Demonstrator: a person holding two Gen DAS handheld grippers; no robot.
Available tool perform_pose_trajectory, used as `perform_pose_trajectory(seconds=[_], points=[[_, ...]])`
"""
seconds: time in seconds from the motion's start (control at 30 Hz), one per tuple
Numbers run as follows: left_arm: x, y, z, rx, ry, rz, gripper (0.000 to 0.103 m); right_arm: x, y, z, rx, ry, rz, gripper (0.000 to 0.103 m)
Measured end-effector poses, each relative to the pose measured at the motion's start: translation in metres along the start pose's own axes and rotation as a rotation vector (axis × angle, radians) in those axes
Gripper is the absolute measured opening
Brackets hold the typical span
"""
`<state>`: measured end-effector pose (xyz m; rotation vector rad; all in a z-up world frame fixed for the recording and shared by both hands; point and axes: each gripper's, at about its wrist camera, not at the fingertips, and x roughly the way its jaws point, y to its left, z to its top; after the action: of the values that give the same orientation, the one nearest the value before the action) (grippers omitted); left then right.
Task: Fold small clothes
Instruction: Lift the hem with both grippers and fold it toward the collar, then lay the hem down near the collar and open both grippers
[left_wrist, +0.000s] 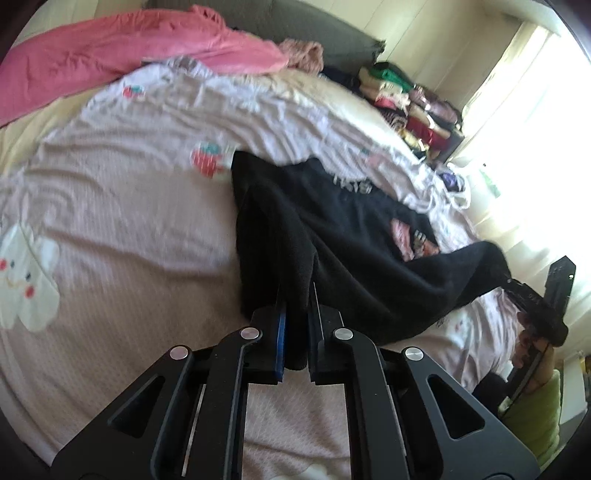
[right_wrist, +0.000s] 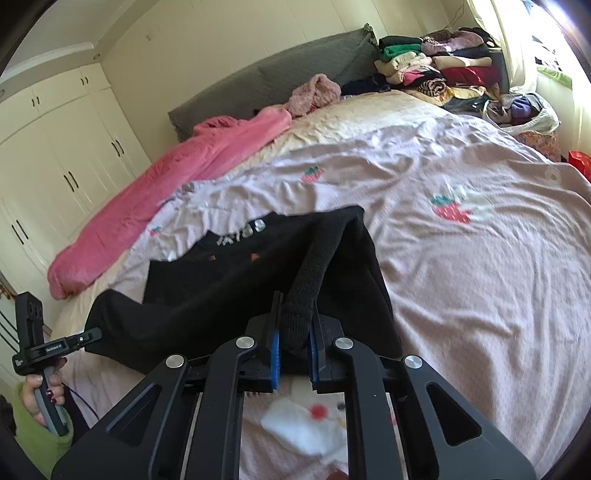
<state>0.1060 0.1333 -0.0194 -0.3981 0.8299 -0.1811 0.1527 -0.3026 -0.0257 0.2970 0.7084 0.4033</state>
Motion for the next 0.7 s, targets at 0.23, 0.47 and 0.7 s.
perform_pose_trajectory(seconds=[0.23,0.47,0.7], points=[[0.005,0.007,0.04,-0.063,-0.039,-0.019,0.003,0.011,-0.001,0.039,0.006,-0.043,-0.003,0.01],[0.031,0.021,0.081,-0.137,-0.041,0.027,0.003,0.04,-0.004,0.073,0.041,-0.042,-0.008,0.01],[0.064,0.026,0.099,-0.134,-0.022,0.098,0.003,0.077,-0.01,0.096,0.035,0.006,-0.067,0.01]])
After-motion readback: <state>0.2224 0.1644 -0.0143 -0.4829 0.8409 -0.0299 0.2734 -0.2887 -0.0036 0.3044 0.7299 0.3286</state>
